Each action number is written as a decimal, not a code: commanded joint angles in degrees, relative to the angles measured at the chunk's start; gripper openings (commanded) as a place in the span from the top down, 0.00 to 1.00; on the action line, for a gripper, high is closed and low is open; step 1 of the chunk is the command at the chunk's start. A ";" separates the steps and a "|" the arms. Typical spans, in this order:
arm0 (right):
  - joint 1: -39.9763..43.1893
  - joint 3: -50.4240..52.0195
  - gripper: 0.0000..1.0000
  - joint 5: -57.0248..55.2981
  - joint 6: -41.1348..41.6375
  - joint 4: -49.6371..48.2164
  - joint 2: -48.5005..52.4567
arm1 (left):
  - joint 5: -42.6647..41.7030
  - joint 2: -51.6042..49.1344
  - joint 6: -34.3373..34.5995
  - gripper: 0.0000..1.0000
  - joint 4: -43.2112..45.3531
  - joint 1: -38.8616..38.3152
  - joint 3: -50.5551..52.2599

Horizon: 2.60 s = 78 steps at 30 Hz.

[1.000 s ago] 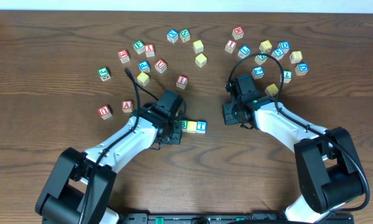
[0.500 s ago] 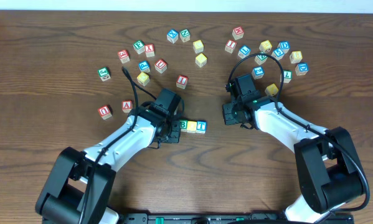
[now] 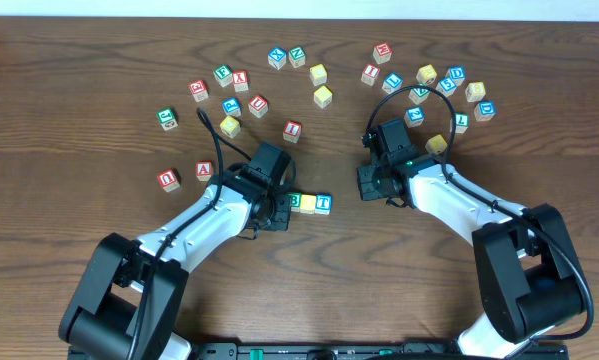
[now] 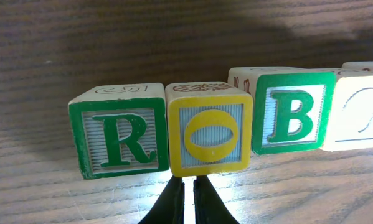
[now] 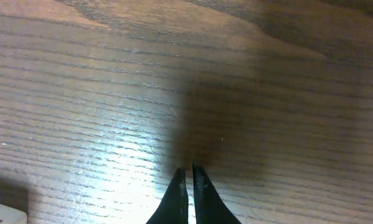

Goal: Spell out ROBOT

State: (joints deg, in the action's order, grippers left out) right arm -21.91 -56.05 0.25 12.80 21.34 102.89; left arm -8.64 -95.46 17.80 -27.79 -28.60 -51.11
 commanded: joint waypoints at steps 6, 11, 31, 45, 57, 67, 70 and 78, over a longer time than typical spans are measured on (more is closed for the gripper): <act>0.28 -0.55 0.99 0.17 -0.33 -0.31 0.39 | 0.07 -0.68 -0.57 0.92 0.15 0.31 0.26; 0.28 -0.57 0.99 0.37 -0.66 -0.37 0.39 | -0.37 -0.68 -1.11 0.92 0.52 0.31 0.26; 0.28 -0.57 0.99 0.37 -0.66 -0.37 0.39 | -0.31 -0.68 -1.64 0.93 1.36 0.31 0.26; 0.28 -0.57 0.99 0.37 -0.68 -0.37 0.39 | -0.37 -0.68 -2.32 0.92 1.57 0.31 0.26; 0.28 -0.57 0.99 0.42 -0.68 -0.35 0.39 | -0.96 -0.68 -2.97 0.92 1.79 0.31 0.26; 0.28 -0.57 0.99 0.59 -0.68 -0.37 0.39 | -0.96 -0.68 -2.99 0.92 1.81 0.31 0.26; 0.28 -0.57 0.99 0.59 -0.68 -0.37 0.39 | -0.98 -0.68 -2.97 0.92 1.79 0.31 0.26; 0.28 -0.57 0.99 0.57 -0.68 -0.61 0.39 | -1.33 -0.66 -2.67 0.92 0.61 0.28 0.26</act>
State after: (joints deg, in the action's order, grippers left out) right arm -21.91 -56.05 0.47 12.58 21.02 102.89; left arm -9.13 -95.46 16.05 -26.72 -28.60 -51.11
